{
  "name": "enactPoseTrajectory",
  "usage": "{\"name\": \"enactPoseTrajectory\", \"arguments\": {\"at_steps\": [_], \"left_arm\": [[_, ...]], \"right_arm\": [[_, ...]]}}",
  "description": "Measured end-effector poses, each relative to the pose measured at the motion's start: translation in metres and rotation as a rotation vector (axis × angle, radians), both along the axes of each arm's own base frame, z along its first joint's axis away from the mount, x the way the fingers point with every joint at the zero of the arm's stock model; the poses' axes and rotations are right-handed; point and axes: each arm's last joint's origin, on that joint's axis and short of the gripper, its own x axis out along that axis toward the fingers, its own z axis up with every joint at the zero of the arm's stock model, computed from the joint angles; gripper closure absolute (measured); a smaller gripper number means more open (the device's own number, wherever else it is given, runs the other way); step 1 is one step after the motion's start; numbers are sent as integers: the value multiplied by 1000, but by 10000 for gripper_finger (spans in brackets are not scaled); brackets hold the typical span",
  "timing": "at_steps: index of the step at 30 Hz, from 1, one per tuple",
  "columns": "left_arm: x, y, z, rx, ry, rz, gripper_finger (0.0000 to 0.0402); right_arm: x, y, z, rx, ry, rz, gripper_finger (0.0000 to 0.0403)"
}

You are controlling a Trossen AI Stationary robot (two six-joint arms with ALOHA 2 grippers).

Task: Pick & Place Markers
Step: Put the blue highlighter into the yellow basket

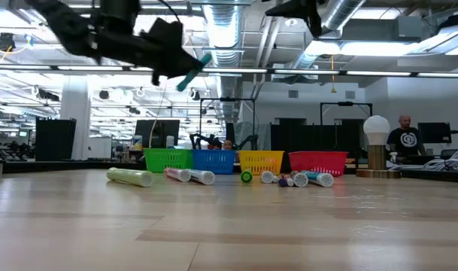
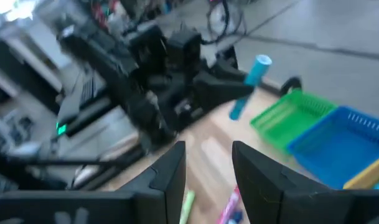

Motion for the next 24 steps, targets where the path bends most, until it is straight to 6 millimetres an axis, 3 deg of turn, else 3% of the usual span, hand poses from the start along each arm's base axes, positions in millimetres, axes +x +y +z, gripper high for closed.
{"name": "enactPoseTrajectory", "arguments": {"at_steps": [4, 11, 18, 24], "left_arm": [[32, 27, 7, -26, -9, -59, 325], [90, 53, 3, -30, -2, -92, 324], [118, 74, -5, -115, -44, -74, 323], [134, 82, -31, -249, -47, -50, 323]], "right_arm": [[-1, -19, 7, -10, -78, -71, 280], [-6, -46, 24, -45, -253, -171, 280], [-10, -56, 39, 56, -447, -216, 280], [-9, -52, 38, 132, -466, -203, 280]]}}
